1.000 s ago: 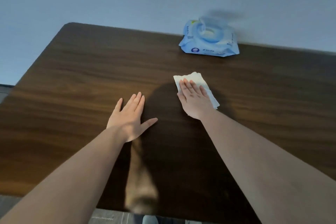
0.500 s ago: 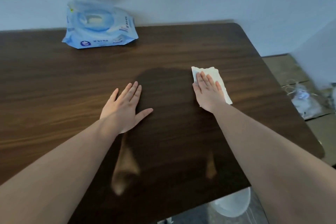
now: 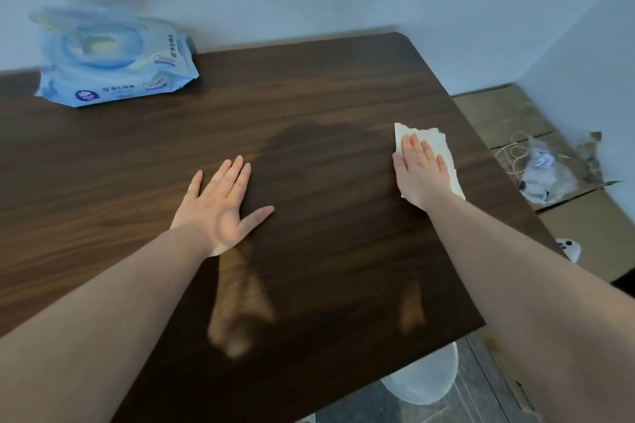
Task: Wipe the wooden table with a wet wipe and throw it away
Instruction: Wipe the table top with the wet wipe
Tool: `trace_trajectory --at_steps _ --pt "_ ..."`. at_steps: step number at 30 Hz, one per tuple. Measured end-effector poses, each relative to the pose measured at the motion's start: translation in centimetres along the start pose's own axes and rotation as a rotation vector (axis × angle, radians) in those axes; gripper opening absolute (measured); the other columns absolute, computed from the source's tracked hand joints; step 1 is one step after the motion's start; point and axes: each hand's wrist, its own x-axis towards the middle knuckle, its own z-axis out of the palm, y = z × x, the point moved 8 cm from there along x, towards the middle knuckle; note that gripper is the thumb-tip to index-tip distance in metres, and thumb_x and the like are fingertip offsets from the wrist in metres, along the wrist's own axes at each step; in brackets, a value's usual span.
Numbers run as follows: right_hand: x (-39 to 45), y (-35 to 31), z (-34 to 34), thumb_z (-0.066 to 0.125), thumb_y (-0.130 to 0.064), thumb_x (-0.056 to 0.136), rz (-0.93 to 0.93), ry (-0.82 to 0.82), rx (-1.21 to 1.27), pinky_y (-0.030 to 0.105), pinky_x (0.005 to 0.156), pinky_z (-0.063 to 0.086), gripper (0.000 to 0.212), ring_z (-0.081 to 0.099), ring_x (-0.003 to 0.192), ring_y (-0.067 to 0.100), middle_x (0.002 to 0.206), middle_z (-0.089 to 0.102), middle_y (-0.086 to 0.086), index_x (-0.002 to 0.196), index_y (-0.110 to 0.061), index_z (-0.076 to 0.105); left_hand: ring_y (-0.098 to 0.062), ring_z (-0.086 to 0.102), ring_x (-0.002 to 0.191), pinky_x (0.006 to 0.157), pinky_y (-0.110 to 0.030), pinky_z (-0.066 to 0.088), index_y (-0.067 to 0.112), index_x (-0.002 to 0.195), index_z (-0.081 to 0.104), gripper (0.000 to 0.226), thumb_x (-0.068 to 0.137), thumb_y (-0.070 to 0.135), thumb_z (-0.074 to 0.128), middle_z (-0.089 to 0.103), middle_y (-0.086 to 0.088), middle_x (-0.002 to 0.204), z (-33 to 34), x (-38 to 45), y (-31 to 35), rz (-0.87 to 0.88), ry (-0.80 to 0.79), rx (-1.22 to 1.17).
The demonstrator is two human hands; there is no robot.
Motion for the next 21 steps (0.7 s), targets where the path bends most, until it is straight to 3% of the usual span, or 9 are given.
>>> trace_trajectory --at_steps 5,10,21 --pt "-1.7 -1.1 0.9 0.012 -0.039 0.101 0.030 -0.030 -0.026 0.043 0.119 -0.001 0.055 -0.003 0.148 0.019 0.161 -0.003 -0.002 0.151 -0.019 0.000 -0.011 -0.013 0.145 0.118 -0.042 -0.004 0.022 0.151 -0.009 0.086 0.087 0.071 0.020 -0.015 0.005 0.159 -0.3 0.0 -0.1 -0.017 -0.037 -0.014" --pt "-3.5 -5.8 1.9 0.012 -0.039 0.101 -0.026 -0.046 -0.044 0.043 0.120 -0.001 0.056 -0.005 0.148 0.019 0.161 -0.005 -0.001 0.151 -0.019 -0.002 -0.011 -0.016 0.143 0.116 -0.040 -0.007 0.021 0.149 -0.013 0.085 0.088 0.071 0.019 -0.018 0.004 0.158 0.3 -2.3 -1.7 -0.020 -0.053 -0.014" --pt "-9.5 -27.5 7.6 0.009 -0.041 0.101 -0.400 -0.114 -0.096 0.038 0.117 -0.008 0.055 -0.011 0.147 0.015 0.160 -0.012 -0.004 0.150 -0.023 -0.009 -0.010 -0.015 0.144 0.118 -0.041 -0.004 0.022 0.150 -0.010 0.084 0.090 0.067 0.027 -0.016 0.005 0.159 0.1 -12.1 -16.6 -0.301 0.031 -0.125"
